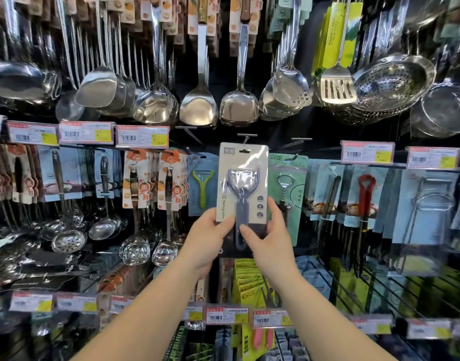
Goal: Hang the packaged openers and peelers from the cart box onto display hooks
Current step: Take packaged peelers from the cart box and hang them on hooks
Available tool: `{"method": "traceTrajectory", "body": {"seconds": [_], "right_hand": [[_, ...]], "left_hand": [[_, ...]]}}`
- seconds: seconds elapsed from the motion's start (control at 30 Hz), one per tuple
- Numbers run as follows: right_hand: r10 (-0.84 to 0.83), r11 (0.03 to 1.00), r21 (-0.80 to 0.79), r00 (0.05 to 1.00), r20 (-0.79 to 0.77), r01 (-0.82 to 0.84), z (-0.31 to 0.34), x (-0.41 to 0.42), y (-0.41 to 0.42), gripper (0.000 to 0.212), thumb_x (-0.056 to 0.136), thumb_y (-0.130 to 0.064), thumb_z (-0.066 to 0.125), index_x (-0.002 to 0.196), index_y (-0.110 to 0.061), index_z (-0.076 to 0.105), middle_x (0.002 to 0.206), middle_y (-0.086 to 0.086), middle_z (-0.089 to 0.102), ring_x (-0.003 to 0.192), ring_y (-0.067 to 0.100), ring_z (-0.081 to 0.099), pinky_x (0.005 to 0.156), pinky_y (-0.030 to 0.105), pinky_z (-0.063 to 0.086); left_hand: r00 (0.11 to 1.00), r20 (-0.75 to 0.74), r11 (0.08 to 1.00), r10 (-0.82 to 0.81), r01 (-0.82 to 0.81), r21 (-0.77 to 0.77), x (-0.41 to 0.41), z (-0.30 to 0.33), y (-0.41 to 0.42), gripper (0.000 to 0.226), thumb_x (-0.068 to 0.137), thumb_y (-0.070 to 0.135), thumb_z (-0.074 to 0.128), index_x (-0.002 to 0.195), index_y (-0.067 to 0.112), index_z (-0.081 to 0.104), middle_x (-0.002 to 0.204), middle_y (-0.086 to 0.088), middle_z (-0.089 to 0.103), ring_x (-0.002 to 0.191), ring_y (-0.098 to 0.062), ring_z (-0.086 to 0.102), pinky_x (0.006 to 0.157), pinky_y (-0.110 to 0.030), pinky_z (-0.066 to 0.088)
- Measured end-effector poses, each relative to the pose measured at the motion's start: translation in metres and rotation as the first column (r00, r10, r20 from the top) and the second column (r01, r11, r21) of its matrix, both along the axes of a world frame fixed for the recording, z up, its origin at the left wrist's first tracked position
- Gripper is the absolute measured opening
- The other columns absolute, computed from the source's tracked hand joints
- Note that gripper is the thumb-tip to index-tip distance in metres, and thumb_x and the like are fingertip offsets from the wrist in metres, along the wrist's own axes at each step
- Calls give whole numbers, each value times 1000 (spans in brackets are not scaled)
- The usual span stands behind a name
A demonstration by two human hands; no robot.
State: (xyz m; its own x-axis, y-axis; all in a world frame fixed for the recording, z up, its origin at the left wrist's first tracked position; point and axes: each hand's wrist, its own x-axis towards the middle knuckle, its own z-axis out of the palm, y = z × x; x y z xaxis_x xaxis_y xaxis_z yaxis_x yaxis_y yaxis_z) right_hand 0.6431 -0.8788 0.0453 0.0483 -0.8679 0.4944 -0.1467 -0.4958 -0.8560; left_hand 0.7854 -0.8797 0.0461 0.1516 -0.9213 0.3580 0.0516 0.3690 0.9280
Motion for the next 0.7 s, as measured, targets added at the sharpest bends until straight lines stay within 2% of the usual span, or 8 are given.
{"method": "traceTrajectory", "body": {"seconds": [0.07, 0.13, 0.17, 0.27, 0.37, 0.53, 0.63, 0.7], "right_hand": [[-16, 1000, -7, 1000, 4, 16, 6, 0, -6, 81, 89, -21, 69, 152, -34, 21, 144, -17, 45, 120, -10, 48, 103, 19, 41], [-37, 999, -13, 999, -14, 37, 9, 1, -12, 81, 89, -21, 69, 153, -31, 21, 138, -24, 41, 104, -29, 43, 88, 0, 36], [-40, 999, -14, 999, -17, 40, 10, 1, -15, 80, 89, -21, 69, 153, -31, 21, 137, -24, 43, 102, -28, 45, 85, -1, 37], [-37, 999, -11, 999, -22, 37, 8, 4, -18, 82, 90, -21, 69, 154, -32, 19, 143, -21, 45, 115, -14, 49, 94, 10, 40], [-56, 998, -4, 998, -19, 56, 1, 5, -21, 83, 90, -23, 69, 154, -32, 17, 135, -31, 38, 98, -32, 41, 75, -10, 30], [-101, 995, -9, 993, -59, 101, 4, 5, -31, 82, 90, -23, 68, 155, -30, 18, 133, -34, 40, 101, -30, 42, 83, -4, 33], [-100, 995, -1, 992, -76, 101, 8, 5, -35, 81, 90, -24, 66, 155, -31, 18, 151, -14, 40, 129, 2, 44, 106, 24, 39], [-114, 994, -5, 990, -79, 114, 4, 6, -33, 81, 91, -25, 66, 155, -32, 16, 155, -15, 33, 133, -3, 34, 106, 19, 32]], "left_hand": [[1000, -3, 1000, -9, 9, 3, -2, 7, -8, 23, 90, 28, 63, 110, 19, 69, 109, -7, 76, 105, -31, 70, 97, -58, 51], [1000, -5, 1000, -15, 15, 26, -1, 11, -16, 18, 94, 24, 61, 109, 18, 70, 106, -7, 77, 101, -30, 72, 95, -57, 53], [1000, -3, 999, -16, 16, 37, 0, 12, -19, 19, 96, 22, 60, 111, 18, 70, 107, -7, 77, 101, -29, 72, 95, -57, 53], [1000, -22, 997, -21, 23, 70, 2, 9, -24, 17, 97, 22, 59, 109, 20, 70, 108, -7, 77, 103, -30, 71, 96, -56, 53], [998, -56, 994, -28, 34, 106, 3, 3, -26, 14, 97, 21, 59, 107, 19, 69, 107, -8, 77, 103, -31, 71, 97, -58, 51], [997, -66, 988, -48, 57, 143, -3, 10, -29, 26, 99, 22, 57, 121, 11, 64, 114, -13, 74, 105, -34, 70, 94, -53, 54], [996, -66, 986, -51, 61, 157, -5, 14, -32, 26, 99, 21, 56, 121, 10, 64, 112, -17, 73, 96, -34, 70, 84, -48, 56], [996, -64, 984, -57, 67, 164, -5, 11, -32, 25, 99, 22, 56, 120, 11, 65, 114, -17, 73, 100, -34, 70, 89, -49, 55]]}}
